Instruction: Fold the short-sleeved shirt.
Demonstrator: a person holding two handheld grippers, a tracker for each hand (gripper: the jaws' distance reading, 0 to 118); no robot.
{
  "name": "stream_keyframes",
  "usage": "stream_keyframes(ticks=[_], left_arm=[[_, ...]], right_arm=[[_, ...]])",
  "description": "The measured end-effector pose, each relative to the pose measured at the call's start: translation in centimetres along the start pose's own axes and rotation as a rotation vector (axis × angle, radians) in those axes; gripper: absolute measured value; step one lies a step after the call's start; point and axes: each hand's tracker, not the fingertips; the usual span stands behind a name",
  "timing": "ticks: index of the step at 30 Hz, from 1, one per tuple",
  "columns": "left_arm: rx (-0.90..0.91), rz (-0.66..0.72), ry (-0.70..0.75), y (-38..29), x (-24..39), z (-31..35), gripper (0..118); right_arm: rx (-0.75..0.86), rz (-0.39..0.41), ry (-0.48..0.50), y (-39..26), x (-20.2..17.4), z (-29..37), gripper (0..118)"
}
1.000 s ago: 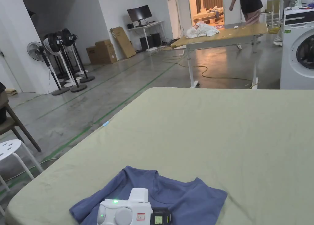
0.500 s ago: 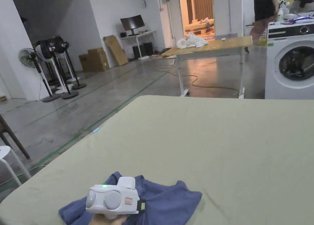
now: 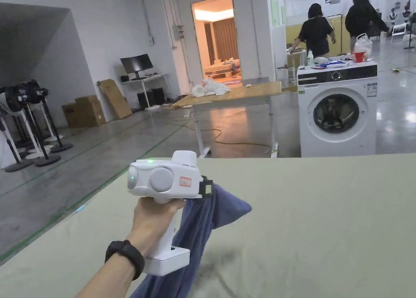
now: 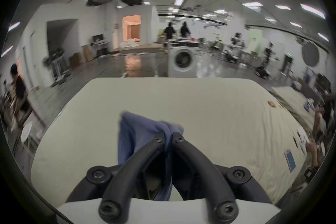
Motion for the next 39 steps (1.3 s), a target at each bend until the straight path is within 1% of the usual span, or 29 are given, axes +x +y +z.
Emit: stream_keyframes(ticks=[1, 3, 5, 6, 8, 10, 11, 13, 14, 15, 17, 18, 19, 20, 21, 22, 23, 24, 25, 26, 30, 31, 32, 34, 35, 37, 39], left_arm=[[-0.009, -0.037, -0.039, -0.2, 2.7, -1.4, 0], [-0.056, -0.066, -0.15, -1.9, 7.9, -3.9, 0], [-0.101, -0.029, -0.262, -5.5, 12.6, -6.2, 0], [-0.158, -0.024, -0.338, -7.6, 15.3, -7.2, 0], [-0.209, -0.022, -0.458, -13.3, 21.1, -8.0, 0], [-0.281, -0.006, -0.572, -17.7, 25.9, -7.7, 0], [-0.311, 0.016, -0.628, -19.8, 28.1, -7.3, 0], [-0.333, 0.05, -0.727, -23.3, 31.9, -5.8, 0], [-0.34, 0.034, -0.793, -24.3, 33.4, -5.1, 0], [-0.341, 0.027, -0.818, -25.2, 34.8, -4.4, 0], [-0.37, -0.04, -0.913, -26.4, 37.5, -2.9, 0], [-0.359, -0.084, -0.92, -26.8, 38.5, -2.4, 0], [-0.345, -0.131, -0.891, -27.0, 39.2, -2.0, 0], [-0.321, -0.164, -0.847, -26.8, 39.3, -1.5, 5], [-0.312, -0.148, -0.86, -26.4, 38.8, -1.4, 17], [-0.311, -0.112, -0.879, -25.5, 37.7, -1.3, 34], [-0.317, -0.053, -0.847, -24.5, 36.6, -0.9, 64], [-0.281, -0.009, -0.816, -23.2, 34.5, 0.2, 80], [-0.204, 0.013, -0.789, -21.7, 32.5, 1.5, 84], [-0.137, 0.003, -0.747, -20.3, 30.7, 2.9, 83], [0.18, -0.072, -0.545, -15.9, 22.7, 10.4, 83], [0.265, -0.102, -0.483, -15.5, 20.7, 12.2, 83], [0.34, -0.128, -0.376, -15.5, 19.0, 14.2, 83], [0.428, -0.112, -0.168, -15.9, 16.4, 17.1, 83], [0.459, -0.085, -0.111, -16.3, 15.2, 18.4, 82], [0.506, -0.034, -0.069, -17.6, 13.5, 20.6, 81], [0.549, -0.039, 0.049, -19.1, 12.9, 22.5, 79]], right_arm=[[0.001, -0.01, -0.015, 0.0, 0.5, 0.5, 0], [0.001, -0.03, -0.045, -0.2, 1.3, 1.3, 0], [0.006, -0.048, -0.068, -0.4, 2.0, 2.2, 0], [0.008, -0.058, -0.082, -0.5, 2.3, 2.6, 0], [0.006, -0.07, -0.102, -0.5, 3.0, 3.3, 0], [0.007, -0.07, -0.121, -0.4, 2.8, 2.9, 0], [0.006, -0.067, -0.127, -1.7, 5.2, 4.5, 0], [-0.003, -0.047, -0.142, -1.8, 5.5, 5.1, 0], [-0.011, -0.04, -0.152, -1.9, 5.6, 5.4, 0], [-0.015, -0.037, -0.16, -1.9, 5.6, 5.6, 0], [-0.014, -0.04, -0.172, -1.9, 5.7, 6.0, 0], [-0.01, -0.044, -0.177, -1.9, 5.7, 6.1, 0], [-0.003, -0.053, -0.182, -1.9, 5.6, 6.2, 0], [-0.001, -0.059, -0.182, -1.9, 5.6, 6.2, 0], [0.0, -0.061, -0.179, -1.9, 5.4, 6.2, 0], [0.004, -0.06, -0.175, -1.9, 5.3, 6.2, 0], [0.007, -0.054, -0.171, -1.8, 5.1, 6.1, 0], [0.012, -0.04, -0.161, -1.6, 4.9, 5.9, 0], [0.02, -0.02, -0.155, -1.4, 4.5, 5.6, 0], [0.028, -0.005, -0.15, -1.3, 4.4, 5.3, 0], [0.078, 0.047, -0.108, -0.2, 3.5, 3.7, 0], [0.094, 0.055, -0.092, 0.2, 3.2, 3.2, 0], [0.108, 0.064, -0.078, 0.5, 2.9, 2.8, 0], [0.12, 0.077, -0.071, 1.1, 2.4, 2.2, 0], [0.124, 0.085, -0.069, 1.5, 2.2, 1.9, 0], [0.141, 0.096, -0.064, 2.1, 1.7, 1.4, 0], [0.158, 0.097, -0.064, 2.6, 1.2, 1.3, 0]])
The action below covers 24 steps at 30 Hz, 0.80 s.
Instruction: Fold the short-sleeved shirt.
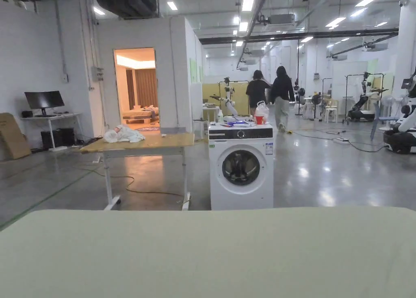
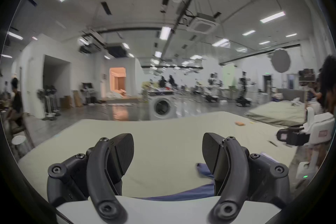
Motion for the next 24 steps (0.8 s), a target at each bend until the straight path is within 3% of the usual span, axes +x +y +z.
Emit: stream_keyframes(ticks=[3, 4, 6, 11, 24], left_arm=[[0.015, -0.022, 0.077, -0.8, -0.5, 2.8, 69], [0.01, -0.006, 0.093, -0.8, -0.7, 3.5, 60], [0.003, 0.002, 0.107, -0.7, -0.9, 4.3, 29], [-0.027, -0.019, 0.142, -1.2, -0.9, 5.2, 0], [-0.059, -0.027, 0.095, -1.0, -0.9, 4.4, 0]], right_arm=[[0.012, 0.004, 0.007, 0.5, -0.3, -0.1, 0], [0.015, 0.018, -0.002, 0.6, -0.3, 0.0, 0], [0.018, 0.027, -0.015, 0.8, -0.3, 0.2, 0], [0.028, 0.007, -0.012, 1.1, -0.1, 0.8, 0], [0.02, 0.0, -0.013, 0.9, -0.6, 0.8, 0]])
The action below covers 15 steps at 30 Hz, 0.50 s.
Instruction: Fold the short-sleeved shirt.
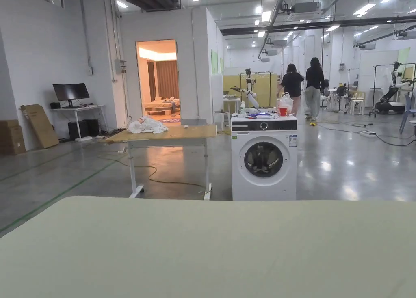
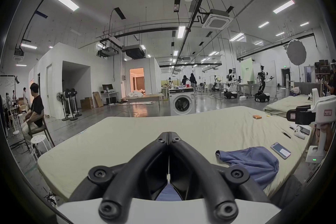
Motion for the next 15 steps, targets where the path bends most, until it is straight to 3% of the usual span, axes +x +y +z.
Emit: stream_keyframes(ticks=[4, 6, 7, 8, 9, 10, 15], left_arm=[[-0.086, 0.021, -0.012, -0.6, -1.0, -1.5, 0], [-0.146, 0.048, -0.005, -1.6, -1.9, -3.0, 8], [-0.203, 0.055, -0.014, -2.1, -2.5, -4.2, 20], [-0.25, 0.066, -0.033, -2.7, -3.1, -5.2, 46], [-0.325, 0.089, -0.051, -3.6, -4.0, -6.8, 65], [-0.366, 0.127, -0.067, -4.5, -4.7, -8.2, 74], [-0.594, 0.239, -0.059, -10.2, -7.5, -16.7, 76]], right_arm=[[-0.018, -0.014, 0.01, -0.5, 0.1, -0.2, 0], [-0.036, -0.035, 0.02, -0.8, 0.1, -0.4, 0], [-0.047, -0.043, 0.025, -0.9, 0.0, -0.5, 0], [-0.054, -0.048, 0.029, -1.1, 0.0, -0.6, 0], [-0.059, -0.049, 0.031, -1.3, -0.1, -0.5, 0], [-0.064, -0.05, 0.032, -1.6, -0.1, -0.5, 0], [-0.113, -0.062, 0.023, -2.8, 0.5, -0.5, 0]])
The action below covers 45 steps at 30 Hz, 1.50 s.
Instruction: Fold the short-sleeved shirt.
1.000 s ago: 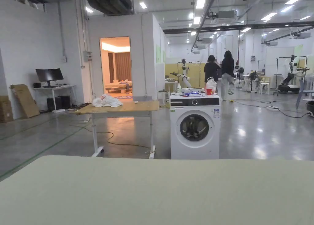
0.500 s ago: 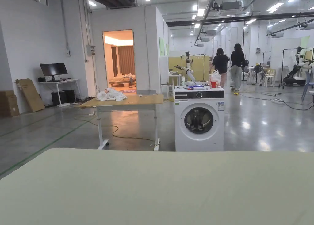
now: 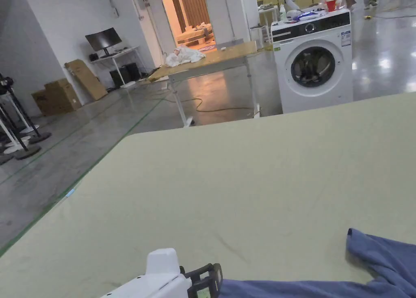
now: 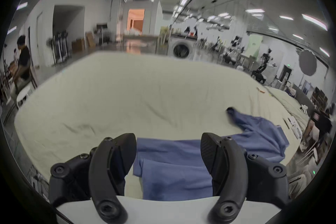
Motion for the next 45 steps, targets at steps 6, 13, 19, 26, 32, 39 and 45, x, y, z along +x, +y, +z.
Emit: stream_keyframes(ticks=[6, 13, 19, 26, 32, 39, 45], left_arm=[[-0.269, 0.042, 0.07, -1.0, -2.0, -10.8, 69], [-0.274, -0.091, 0.106, -1.6, -0.2, -11.9, 21], [-0.339, -0.178, 0.148, -1.8, 1.9, -13.5, 0], [-0.379, -0.147, 0.123, -1.2, 1.1, -13.7, 0], [-0.379, -0.141, 0.115, -1.3, 0.8, -13.9, 0], [-0.377, -0.098, 0.091, -1.3, 0.1, -13.8, 0], [-0.362, -0.111, 0.097, -1.5, 0.3, -13.6, 0]], right_arm=[[-0.053, -0.013, -0.063, -0.9, 1.6, 0.5, 0], [-0.106, -0.043, -0.126, -1.7, 3.5, 0.6, 0], [-0.169, 0.02, -0.083, 0.0, 5.0, -4.4, 5], [-0.472, 0.106, -0.014, 0.3, 10.2, -19.6, 82], [-0.773, 0.126, -0.031, -3.0, 11.4, -30.4, 82], [-0.868, 0.241, -0.011, -2.8, 10.1, -33.8, 79], [-0.849, 0.274, 0.006, -1.5, 9.5, -31.4, 1]])
